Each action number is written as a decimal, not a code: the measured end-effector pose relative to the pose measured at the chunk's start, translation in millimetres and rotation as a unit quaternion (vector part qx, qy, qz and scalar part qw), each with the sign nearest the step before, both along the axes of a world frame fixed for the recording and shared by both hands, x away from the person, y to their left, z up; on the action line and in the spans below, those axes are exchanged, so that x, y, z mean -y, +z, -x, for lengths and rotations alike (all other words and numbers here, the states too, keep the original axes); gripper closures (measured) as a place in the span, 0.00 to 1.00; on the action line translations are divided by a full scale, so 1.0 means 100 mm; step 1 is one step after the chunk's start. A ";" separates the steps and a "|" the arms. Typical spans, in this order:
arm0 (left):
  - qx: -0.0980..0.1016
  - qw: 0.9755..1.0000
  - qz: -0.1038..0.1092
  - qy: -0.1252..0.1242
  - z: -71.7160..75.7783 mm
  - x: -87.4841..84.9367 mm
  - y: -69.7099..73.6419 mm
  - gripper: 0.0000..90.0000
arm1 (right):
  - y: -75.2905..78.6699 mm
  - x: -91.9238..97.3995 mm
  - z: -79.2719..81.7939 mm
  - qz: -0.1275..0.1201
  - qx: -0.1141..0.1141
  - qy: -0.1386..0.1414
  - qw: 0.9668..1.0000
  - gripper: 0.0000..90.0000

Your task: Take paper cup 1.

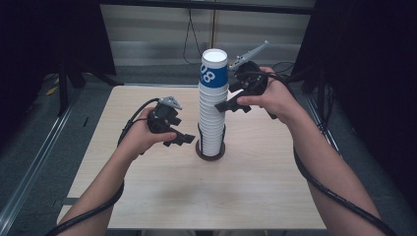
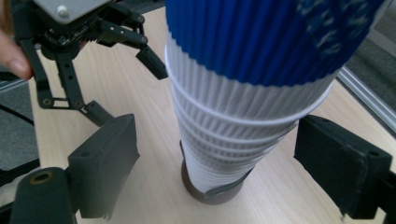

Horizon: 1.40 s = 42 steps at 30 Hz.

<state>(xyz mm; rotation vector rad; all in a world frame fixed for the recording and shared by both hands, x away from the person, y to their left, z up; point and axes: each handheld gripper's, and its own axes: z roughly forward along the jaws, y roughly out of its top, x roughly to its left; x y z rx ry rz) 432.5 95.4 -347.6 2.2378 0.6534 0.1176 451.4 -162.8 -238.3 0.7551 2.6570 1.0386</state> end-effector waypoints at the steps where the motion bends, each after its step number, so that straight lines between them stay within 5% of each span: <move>1: -0.001 1.000 -0.001 -0.001 0.00 0.00 0.00 0.19 | 0.02 -0.01 -0.01 -0.003 -0.002 -0.004 1.000 0.14; 14: -0.002 1.000 -0.001 0.006 -0.03 -0.06 -0.03 0.19 | 0.17 -0.07 -0.11 -0.018 0.023 -0.044 0.999 0.12; 24: 0.006 1.000 0.006 0.002 -0.04 -0.02 0.00 0.19 | 0.21 -0.27 -0.18 -0.038 0.037 -0.047 0.997 0.14; 32: 0.030 0.999 0.026 -0.005 -0.04 0.02 0.15 0.19 | 0.20 -0.28 -0.18 -0.046 0.049 -0.051 0.996 0.19; 42: 0.075 0.994 0.076 0.002 -0.09 0.16 0.47 0.18 | 0.20 -0.27 -0.16 -0.051 0.051 -0.054 0.996 0.20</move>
